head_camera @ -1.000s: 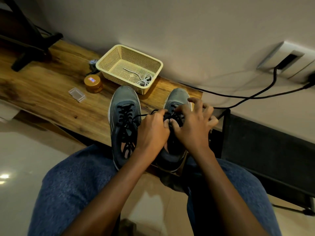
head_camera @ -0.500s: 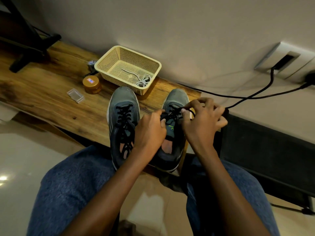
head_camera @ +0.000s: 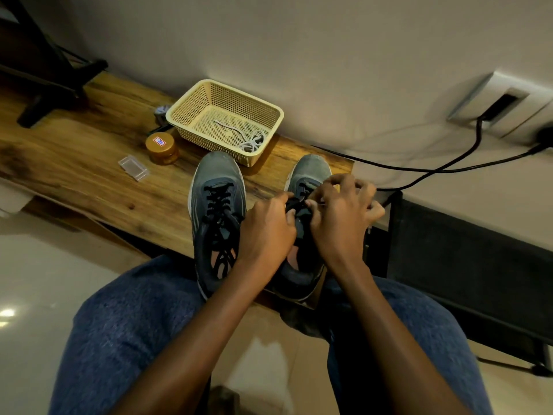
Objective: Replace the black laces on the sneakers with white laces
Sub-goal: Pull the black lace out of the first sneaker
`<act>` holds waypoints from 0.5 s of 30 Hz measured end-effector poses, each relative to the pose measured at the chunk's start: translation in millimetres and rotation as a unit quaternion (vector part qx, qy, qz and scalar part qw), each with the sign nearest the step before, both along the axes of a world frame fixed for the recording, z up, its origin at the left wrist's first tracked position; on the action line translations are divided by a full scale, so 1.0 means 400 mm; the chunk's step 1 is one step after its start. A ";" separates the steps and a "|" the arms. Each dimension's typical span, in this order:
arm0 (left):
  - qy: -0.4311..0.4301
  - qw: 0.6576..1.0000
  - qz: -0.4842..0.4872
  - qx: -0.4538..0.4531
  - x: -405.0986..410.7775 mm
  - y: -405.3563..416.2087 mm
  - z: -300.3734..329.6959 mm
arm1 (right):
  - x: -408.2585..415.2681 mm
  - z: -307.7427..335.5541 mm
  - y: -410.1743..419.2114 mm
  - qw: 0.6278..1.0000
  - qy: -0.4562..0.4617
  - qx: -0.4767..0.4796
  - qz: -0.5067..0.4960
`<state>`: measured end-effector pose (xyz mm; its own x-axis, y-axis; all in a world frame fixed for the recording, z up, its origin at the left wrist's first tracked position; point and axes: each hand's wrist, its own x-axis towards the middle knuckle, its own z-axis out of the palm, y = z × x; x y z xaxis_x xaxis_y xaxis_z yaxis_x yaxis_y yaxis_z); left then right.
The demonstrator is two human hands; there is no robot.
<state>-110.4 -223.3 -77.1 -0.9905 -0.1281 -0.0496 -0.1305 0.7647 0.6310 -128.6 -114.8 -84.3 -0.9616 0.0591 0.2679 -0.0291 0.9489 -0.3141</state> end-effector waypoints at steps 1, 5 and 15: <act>0.000 1.000 0.000 -0.002 0.000 0.001 0.000 | 0.001 0.003 -0.002 0.999 0.018 -0.018 -0.024; -0.002 1.000 0.007 0.001 -0.004 -0.004 -0.002 | 0.002 0.005 -0.002 0.999 -0.018 -0.017 -0.038; -0.003 1.000 0.005 -0.005 0.001 -0.003 0.004 | 0.002 -0.006 -0.004 0.998 -0.052 0.034 0.027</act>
<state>-109.8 -224.3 -75.4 -0.9890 -0.1382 -0.0534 -0.1412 0.7696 0.6227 -127.6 -116.6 -86.7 -0.9859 -0.0084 0.1672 -0.0511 0.9661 -0.2530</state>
